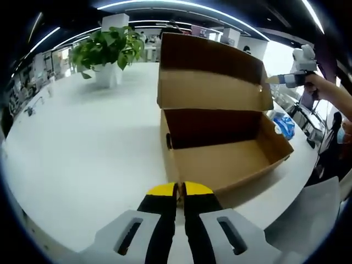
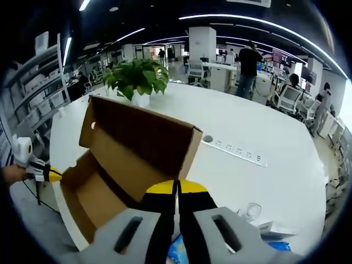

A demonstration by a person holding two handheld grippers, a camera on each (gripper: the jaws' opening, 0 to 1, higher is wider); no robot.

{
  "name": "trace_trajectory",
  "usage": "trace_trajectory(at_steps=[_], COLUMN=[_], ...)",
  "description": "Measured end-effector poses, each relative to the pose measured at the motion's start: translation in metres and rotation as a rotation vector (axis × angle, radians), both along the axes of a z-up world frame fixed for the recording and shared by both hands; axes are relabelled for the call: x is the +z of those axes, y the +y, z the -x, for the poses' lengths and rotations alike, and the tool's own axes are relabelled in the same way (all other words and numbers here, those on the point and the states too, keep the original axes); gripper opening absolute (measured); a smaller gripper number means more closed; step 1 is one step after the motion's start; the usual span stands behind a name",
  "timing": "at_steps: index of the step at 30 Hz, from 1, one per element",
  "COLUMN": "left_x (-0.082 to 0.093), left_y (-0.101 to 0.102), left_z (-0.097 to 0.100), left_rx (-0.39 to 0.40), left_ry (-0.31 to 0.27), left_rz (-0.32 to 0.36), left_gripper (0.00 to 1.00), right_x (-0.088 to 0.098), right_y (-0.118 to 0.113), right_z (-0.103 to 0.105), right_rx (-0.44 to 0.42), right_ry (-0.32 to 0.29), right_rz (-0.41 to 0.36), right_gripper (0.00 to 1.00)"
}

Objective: Operate the shoe box by opening the lid, removing the specified soft item, and placing it in the target area until the item is outside and the box remains undamaged.

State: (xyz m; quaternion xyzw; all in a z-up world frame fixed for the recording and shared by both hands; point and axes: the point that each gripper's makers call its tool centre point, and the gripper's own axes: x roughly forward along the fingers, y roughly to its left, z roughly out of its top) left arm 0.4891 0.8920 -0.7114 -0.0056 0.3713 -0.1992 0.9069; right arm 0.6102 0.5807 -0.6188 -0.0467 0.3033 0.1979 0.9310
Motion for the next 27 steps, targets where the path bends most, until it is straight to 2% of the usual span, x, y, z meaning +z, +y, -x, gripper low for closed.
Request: trace_trajectory(at_steps=[27], left_x=[0.001], left_y=[0.0], left_z=[0.001], left_rx=[-0.011], left_ry=[-0.019], left_rz=[0.003], left_gripper=[0.01], right_x=[0.002], right_y=[0.002], right_z=[0.042], right_rx=[0.006], right_ry=[-0.06], right_rz=[-0.045], right_gripper=[0.0])
